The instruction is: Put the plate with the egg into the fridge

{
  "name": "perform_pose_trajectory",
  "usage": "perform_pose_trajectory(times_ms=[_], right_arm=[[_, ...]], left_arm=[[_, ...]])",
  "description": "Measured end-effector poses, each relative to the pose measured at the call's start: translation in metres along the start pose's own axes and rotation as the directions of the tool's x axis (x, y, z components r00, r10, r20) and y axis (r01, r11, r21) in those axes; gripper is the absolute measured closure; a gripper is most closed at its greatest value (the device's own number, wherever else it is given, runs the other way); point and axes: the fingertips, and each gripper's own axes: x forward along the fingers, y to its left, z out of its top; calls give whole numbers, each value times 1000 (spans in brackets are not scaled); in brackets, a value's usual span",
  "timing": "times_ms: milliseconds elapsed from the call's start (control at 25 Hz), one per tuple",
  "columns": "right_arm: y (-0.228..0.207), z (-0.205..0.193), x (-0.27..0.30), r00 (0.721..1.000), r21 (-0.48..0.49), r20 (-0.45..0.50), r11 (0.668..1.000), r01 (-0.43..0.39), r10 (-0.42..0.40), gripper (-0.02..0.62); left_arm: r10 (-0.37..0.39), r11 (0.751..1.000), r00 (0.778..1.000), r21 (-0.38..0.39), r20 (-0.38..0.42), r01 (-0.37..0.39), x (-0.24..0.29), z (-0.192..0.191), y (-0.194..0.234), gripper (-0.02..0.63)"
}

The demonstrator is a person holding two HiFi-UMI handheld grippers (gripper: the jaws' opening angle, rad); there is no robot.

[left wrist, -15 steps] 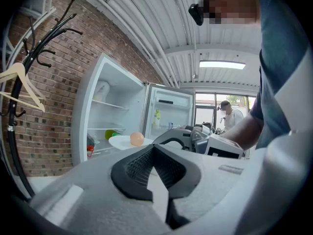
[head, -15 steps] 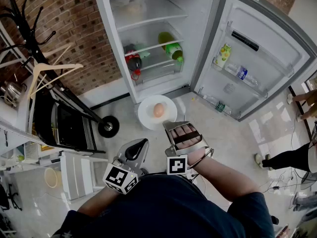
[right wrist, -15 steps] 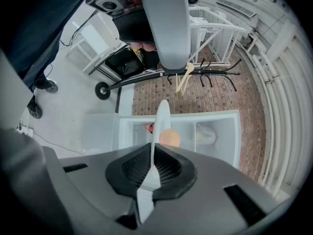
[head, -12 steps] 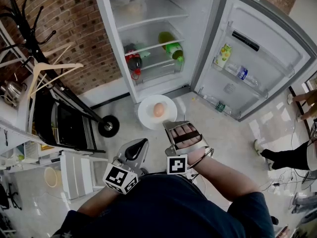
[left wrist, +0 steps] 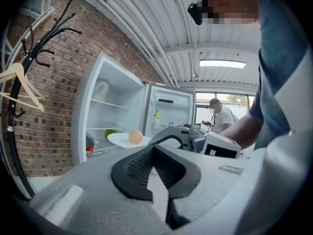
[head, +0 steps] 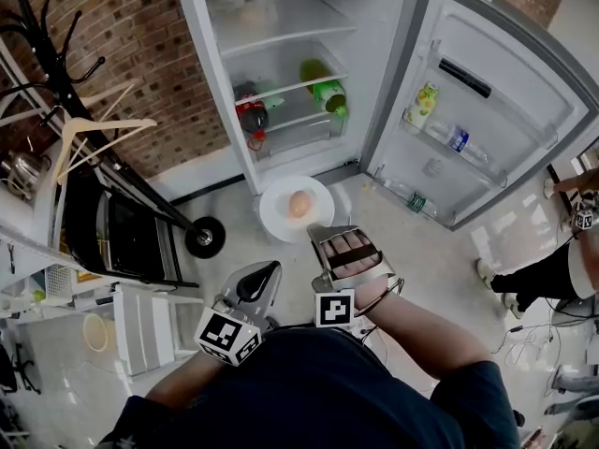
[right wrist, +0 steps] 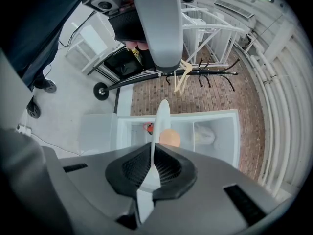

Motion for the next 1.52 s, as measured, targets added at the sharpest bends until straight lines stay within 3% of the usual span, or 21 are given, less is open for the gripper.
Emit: perform_pose_trajectory(times_ms=[600,920,1520], right_arm=[[2,-20,15,999,2,54,1000,-7,6,577],[-2,-23,49,998,9,56,1000,-7,7,577],[-41,-26,157,999,-2,-41,1000,-13,13,577]], left_arm=[[67,998,998,-12,2,-67,19,-3,-7,614],[85,996,996,-8,10,-85,32,-1,28,614],[-53,999,998,13,32,52,88,30,130,614]])
